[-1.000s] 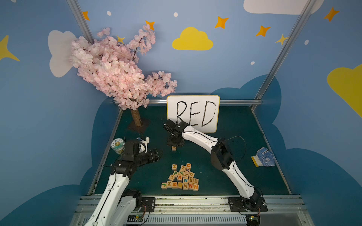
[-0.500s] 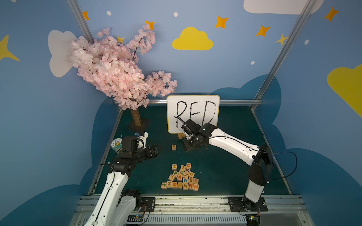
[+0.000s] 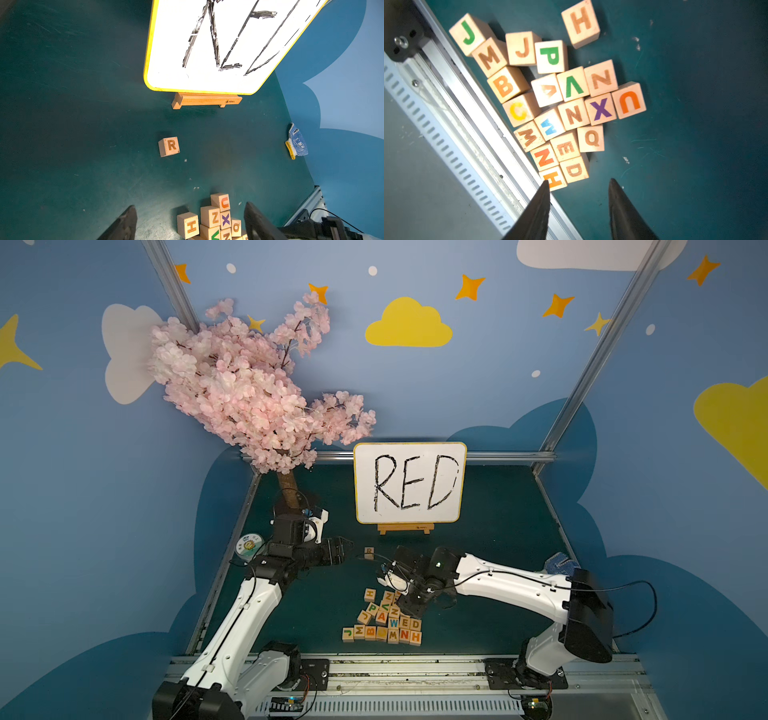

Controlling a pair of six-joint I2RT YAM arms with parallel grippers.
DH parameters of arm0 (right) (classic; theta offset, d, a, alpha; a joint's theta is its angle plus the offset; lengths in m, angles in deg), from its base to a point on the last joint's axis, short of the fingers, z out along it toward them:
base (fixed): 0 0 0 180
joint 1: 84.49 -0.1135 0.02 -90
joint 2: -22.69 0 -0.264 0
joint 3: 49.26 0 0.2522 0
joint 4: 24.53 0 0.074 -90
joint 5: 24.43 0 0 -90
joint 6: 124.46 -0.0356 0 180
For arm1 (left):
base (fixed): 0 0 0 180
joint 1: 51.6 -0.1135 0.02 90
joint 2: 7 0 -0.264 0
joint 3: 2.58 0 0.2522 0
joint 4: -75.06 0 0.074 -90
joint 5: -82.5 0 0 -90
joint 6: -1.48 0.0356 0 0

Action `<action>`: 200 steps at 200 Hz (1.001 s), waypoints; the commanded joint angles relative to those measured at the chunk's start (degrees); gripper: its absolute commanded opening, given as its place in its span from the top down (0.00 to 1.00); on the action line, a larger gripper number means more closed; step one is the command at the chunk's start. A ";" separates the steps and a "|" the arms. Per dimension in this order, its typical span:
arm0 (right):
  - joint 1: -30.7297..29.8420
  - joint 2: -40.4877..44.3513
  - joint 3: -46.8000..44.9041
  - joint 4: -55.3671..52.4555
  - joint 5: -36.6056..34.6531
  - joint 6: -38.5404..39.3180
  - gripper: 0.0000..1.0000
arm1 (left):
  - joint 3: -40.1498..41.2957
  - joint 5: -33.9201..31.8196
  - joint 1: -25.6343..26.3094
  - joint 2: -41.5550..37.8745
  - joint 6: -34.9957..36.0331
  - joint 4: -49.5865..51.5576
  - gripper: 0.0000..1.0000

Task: Assemble the uppercase word "red" with letter blocks
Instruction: Pick up the letter block from the center of the board.

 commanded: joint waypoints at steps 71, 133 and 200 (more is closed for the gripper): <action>-4.19 -6.16 -1.60 1.41 1.10 1.80 0.68 | 1.05 -2.20 0.13 -1.31 0.16 -0.86 0.21; -4.04 -8.39 -1.92 2.67 1.90 2.25 0.67 | 1.12 -2.29 -0.12 -1.19 0.09 -0.91 0.21; -2.71 -9.33 -2.13 4.09 2.86 2.56 0.62 | 1.12 -2.58 -0.56 -1.34 0.09 -1.04 0.21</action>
